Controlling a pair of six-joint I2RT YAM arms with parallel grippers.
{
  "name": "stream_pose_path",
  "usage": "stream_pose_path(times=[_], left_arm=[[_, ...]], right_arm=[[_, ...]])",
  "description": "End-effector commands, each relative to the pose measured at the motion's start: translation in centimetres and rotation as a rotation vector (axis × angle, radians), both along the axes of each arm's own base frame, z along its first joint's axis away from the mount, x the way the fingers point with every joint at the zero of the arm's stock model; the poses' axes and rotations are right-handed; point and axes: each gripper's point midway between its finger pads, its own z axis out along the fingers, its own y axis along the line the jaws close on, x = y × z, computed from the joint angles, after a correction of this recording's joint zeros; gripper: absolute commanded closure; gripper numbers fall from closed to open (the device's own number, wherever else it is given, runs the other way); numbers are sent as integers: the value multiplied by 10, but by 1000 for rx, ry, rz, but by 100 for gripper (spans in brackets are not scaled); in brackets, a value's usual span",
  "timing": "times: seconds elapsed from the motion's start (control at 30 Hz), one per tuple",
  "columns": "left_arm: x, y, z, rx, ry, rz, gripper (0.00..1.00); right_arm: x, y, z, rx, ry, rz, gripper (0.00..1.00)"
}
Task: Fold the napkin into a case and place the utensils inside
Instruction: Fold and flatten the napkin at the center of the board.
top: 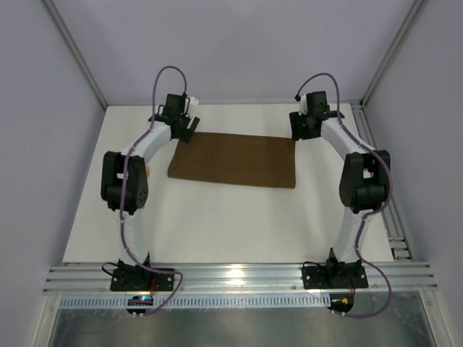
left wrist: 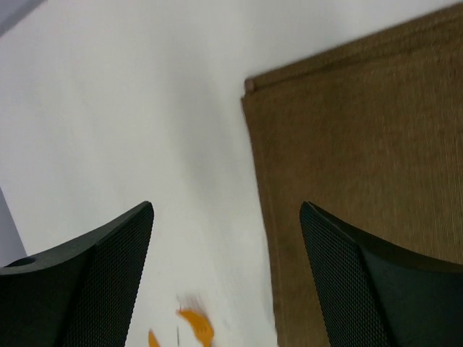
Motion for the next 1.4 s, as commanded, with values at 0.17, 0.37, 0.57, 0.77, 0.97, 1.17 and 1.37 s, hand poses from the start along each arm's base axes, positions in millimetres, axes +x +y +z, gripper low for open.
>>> stream_pose_path(times=[0.17, 0.37, 0.57, 0.77, 0.97, 1.17, 1.37], left_arm=[[-120, 23, -24, -189, 246, 53, 21], [-112, 26, -33, -337, 242, 100, 28], [-111, 29, -56, -332, 264, 147, 40], [-115, 27, -76, -340, 305, 164, 62], [-117, 25, -78, -355, 314, 163, 78], [-140, 22, -91, -359, 391, 140, 100], [-197, 40, -85, -253, 453, 75, 100]], right_arm=[[-113, 38, -8, 329, 62, -89, 42], [-151, 53, -40, 426, 171, -87, 42], [-164, 47, -62, 403, 202, -114, 43], [-165, 46, -74, 391, 233, -116, 48], [-168, 34, -73, 330, 212, -140, 53], [-180, 37, -82, 337, 287, -124, 95], [-212, 41, -59, 375, 324, -120, 97]])
